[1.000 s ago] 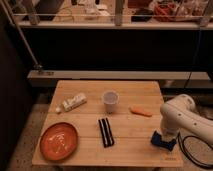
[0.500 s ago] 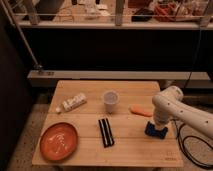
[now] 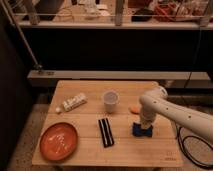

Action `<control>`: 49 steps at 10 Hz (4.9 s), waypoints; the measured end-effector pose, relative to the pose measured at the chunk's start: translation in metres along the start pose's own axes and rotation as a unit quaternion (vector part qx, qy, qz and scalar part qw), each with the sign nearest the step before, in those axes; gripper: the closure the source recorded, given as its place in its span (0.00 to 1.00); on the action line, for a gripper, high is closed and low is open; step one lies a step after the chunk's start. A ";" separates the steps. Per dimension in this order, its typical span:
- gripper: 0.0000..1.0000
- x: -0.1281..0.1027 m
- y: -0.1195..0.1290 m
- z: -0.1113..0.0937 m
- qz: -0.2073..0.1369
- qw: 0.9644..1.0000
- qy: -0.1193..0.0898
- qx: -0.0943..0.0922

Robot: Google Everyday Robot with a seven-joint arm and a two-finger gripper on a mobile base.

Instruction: Wipe the white sponge on the table

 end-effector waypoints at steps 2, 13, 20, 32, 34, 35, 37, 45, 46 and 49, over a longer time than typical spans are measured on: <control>1.00 -0.032 0.022 -0.016 -0.037 0.999 -0.020 -0.005; 1.00 0.059 0.135 -0.057 0.122 0.989 0.079 -0.027; 1.00 0.123 0.060 -0.033 0.147 0.985 0.086 0.017; 1.00 -0.010 0.003 -0.009 -0.042 0.998 0.031 0.019; 1.00 -0.007 0.036 -0.004 -0.033 0.999 0.030 -0.004; 1.00 -0.005 0.045 -0.002 -0.028 0.999 0.032 -0.013; 1.00 0.005 0.072 0.001 -0.005 0.999 0.043 -0.032; 1.00 0.091 0.113 -0.021 0.126 0.988 0.088 -0.001; 1.00 0.104 0.104 -0.025 0.136 0.986 0.094 0.013; 1.00 0.119 0.077 -0.027 0.147 0.983 0.106 0.034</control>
